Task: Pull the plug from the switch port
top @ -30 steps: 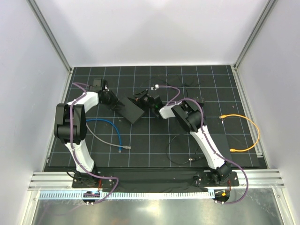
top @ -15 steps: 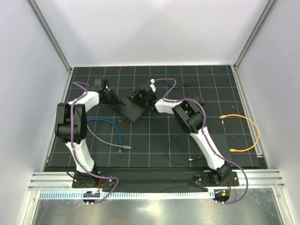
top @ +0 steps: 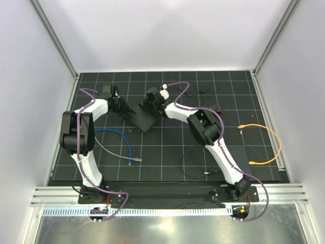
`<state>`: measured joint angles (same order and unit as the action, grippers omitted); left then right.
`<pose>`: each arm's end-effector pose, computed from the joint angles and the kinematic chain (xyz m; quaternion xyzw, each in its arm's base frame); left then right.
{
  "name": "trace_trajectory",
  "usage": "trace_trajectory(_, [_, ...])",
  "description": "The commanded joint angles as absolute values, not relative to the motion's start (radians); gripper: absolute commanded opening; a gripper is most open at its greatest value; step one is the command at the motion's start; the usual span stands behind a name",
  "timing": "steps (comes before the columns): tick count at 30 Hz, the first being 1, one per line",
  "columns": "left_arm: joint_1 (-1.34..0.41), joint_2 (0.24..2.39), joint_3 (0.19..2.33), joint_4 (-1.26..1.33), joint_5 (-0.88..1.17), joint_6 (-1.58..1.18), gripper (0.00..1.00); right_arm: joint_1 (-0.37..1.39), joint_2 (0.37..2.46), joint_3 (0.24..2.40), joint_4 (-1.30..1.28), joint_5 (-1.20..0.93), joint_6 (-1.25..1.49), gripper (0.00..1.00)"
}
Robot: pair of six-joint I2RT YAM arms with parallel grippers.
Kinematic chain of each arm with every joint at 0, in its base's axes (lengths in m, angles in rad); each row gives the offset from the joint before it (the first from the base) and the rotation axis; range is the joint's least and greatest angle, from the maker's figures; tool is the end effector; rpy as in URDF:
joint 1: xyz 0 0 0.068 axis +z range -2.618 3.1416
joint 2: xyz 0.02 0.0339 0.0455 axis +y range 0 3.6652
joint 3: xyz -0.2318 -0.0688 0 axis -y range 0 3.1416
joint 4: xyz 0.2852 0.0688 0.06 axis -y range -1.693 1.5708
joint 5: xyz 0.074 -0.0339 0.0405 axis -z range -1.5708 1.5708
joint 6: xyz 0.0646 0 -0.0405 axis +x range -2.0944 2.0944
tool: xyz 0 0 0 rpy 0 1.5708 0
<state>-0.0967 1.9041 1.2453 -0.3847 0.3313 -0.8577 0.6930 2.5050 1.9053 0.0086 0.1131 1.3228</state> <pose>0.4220 -0.0621 0.0887 -0.3137 0.9001 -0.2595 0.1552 0.4589 0.3716 0.0629 0.2981 0.8294 0.3707 0.2928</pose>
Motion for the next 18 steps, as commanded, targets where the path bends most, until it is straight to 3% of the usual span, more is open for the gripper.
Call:
trace_trajectory(1, [-0.106, 1.983, 1.206, -0.514, 0.216, -0.816, 0.35, 0.663, 2.534, 1.934, -0.095, 0.321, 1.263, 0.01])
trace_trajectory(6, [-0.106, 1.985, 1.209, -0.515, 0.213, -0.815, 0.35, 0.675, 2.511, 1.916, 0.024, 0.336, 1.108, 0.01])
trace_trajectory(11, [-0.107, 1.982, 1.209, -0.517, 0.213, -0.813, 0.35, 0.721, 2.456, 1.933, -0.02, 0.468, 0.936, 0.01])
trace_trajectory(18, [-0.107, 1.983, 1.206, -0.52, 0.204, -0.81, 0.36, 0.75, 2.457, 1.96, -0.048, 0.561, 0.907, 0.01])
